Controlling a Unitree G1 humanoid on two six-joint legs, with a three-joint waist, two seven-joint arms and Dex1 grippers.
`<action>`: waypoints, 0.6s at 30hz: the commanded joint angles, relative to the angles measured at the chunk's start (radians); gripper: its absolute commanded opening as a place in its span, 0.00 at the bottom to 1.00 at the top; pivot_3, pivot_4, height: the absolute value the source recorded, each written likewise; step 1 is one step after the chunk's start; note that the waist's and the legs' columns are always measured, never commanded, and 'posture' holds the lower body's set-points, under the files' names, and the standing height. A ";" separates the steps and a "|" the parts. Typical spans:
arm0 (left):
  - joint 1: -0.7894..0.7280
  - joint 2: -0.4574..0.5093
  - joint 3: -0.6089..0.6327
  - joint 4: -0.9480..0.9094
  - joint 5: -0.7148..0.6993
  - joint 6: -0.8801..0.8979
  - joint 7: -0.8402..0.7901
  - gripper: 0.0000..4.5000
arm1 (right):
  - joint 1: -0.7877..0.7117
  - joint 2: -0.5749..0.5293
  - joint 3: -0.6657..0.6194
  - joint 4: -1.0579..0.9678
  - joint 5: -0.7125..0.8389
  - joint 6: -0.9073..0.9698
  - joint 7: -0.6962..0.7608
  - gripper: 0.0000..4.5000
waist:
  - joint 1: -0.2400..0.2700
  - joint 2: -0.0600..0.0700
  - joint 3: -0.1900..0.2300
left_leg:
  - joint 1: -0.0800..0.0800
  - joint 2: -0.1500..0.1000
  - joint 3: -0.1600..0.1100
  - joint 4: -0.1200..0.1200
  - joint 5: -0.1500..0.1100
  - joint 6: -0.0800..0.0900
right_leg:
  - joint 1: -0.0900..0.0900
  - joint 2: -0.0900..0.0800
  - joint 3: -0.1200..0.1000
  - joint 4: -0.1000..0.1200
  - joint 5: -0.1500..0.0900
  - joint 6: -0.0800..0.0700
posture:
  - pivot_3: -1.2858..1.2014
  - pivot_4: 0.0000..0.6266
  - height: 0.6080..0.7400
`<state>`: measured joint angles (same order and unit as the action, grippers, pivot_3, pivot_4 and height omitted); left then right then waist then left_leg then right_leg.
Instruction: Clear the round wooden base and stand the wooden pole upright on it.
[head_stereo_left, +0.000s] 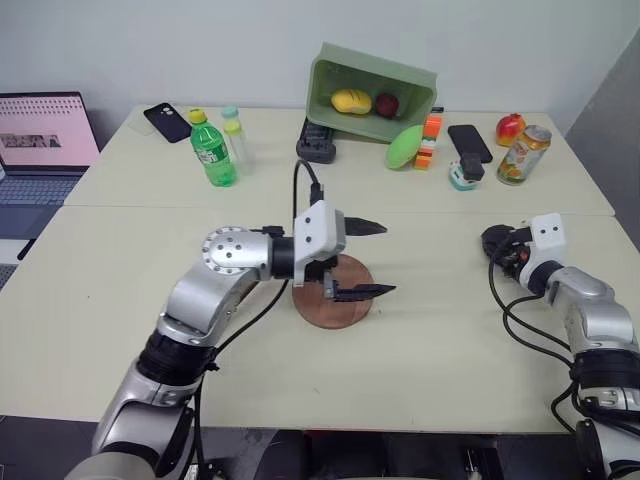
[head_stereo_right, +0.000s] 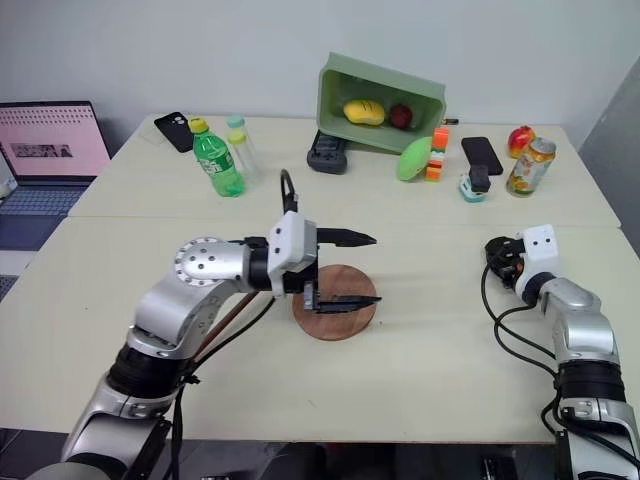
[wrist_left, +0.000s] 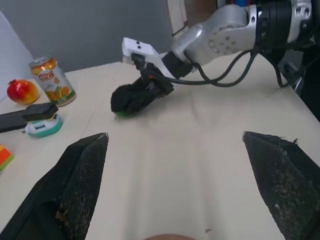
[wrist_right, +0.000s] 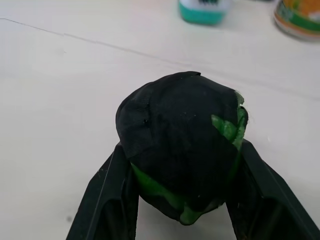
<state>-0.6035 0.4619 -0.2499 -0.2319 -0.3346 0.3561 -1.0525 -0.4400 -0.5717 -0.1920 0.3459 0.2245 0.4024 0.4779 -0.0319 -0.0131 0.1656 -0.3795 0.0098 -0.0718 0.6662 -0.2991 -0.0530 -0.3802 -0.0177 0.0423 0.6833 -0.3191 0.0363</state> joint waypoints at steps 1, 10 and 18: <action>-0.021 -0.010 -0.002 -0.009 0.013 -0.025 0.013 1.00 | -0.004 -0.007 -0.045 -0.058 0.020 -0.001 -0.016 0.75 | 0.000 0.000 0.000 | 0.000 0.000 0.000 0.000 0.000 0.000 | 0.000 0.000 0.000 0.000 0.000 0.000 | 0.52 0.24 1.00; -0.027 0.001 0.036 -0.006 -0.003 -0.017 0.019 1.00 | 0.054 -0.027 -0.083 -0.194 0.032 0.008 -0.023 1.00 | 0.001 0.000 0.000 | 0.000 0.000 -0.001 0.001 0.000 0.000 | 0.000 0.000 0.000 0.001 0.000 0.000 | 0.52 0.24 1.00; -0.082 0.126 0.242 -0.019 -0.038 0.117 0.129 1.00 | 0.141 -0.155 -0.108 -0.585 0.111 0.003 0.126 1.00 | -0.001 0.000 0.000 | 0.000 0.000 -0.004 0.001 -0.001 0.002 | -0.001 0.000 0.000 0.002 0.000 0.000 | 0.52 0.24 1.00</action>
<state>-0.6546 0.5481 -0.0869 -0.2204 -0.3375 0.4279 -0.9364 -0.3064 -0.6939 -0.2671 -0.1137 0.2918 0.4083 0.5473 -0.0328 -0.0127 0.1656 -0.3799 0.0102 -0.0764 0.6666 -0.3005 -0.0505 -0.3812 -0.0179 0.0420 0.6849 -0.3192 0.0364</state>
